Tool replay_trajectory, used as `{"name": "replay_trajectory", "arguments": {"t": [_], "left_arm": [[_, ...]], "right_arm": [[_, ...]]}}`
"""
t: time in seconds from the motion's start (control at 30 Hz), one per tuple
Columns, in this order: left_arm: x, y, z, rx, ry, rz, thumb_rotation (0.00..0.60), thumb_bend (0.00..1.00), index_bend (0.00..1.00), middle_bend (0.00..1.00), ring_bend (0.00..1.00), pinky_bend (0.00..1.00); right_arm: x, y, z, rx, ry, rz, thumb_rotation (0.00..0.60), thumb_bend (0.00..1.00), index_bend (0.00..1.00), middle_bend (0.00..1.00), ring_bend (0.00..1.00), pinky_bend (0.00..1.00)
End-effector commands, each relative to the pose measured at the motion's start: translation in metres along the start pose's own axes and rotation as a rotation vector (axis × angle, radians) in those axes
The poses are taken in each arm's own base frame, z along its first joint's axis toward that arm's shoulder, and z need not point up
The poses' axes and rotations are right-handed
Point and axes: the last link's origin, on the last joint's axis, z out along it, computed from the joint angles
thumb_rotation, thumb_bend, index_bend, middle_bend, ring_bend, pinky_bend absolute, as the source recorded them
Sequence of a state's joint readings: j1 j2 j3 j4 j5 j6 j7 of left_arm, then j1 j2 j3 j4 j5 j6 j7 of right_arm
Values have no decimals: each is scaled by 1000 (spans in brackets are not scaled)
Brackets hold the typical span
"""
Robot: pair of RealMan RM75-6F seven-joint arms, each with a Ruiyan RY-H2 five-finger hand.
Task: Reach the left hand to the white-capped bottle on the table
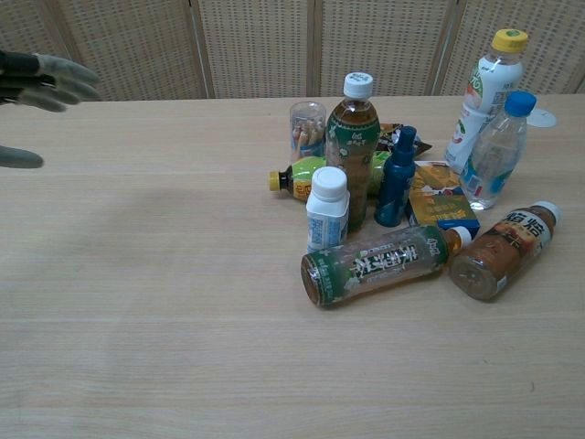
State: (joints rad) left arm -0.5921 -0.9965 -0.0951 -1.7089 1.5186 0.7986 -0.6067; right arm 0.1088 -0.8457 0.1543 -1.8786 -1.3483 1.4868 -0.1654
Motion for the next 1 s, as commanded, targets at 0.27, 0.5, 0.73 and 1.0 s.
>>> {"name": "replay_trajectory", "arguments": {"t": [0.27, 0.5, 0.73, 1.0], "left_arm": [[-41, 33, 78, -89, -95, -185, 600, 290, 13, 0, 0, 0], [-74, 48, 111, -99, -144, -244, 600, 289, 24, 29, 0, 0], [-95, 63, 132, -93, -184, -317, 600, 288, 29, 40, 4, 0], [-115, 76, 152, -85, -222, -333, 600, 291, 29, 42, 6, 0]], "right_arm": [[4, 5, -4, -22, 7, -5, 514, 16, 0, 0, 0, 0], [9, 9, -7, -33, 16, -7, 512, 15, 0, 0, 0, 0], [16, 16, -14, -54, 31, -13, 514, 14, 0, 0, 0, 0], [22, 24, -23, -79, 43, -16, 513, 16, 0, 0, 0, 0]]}}
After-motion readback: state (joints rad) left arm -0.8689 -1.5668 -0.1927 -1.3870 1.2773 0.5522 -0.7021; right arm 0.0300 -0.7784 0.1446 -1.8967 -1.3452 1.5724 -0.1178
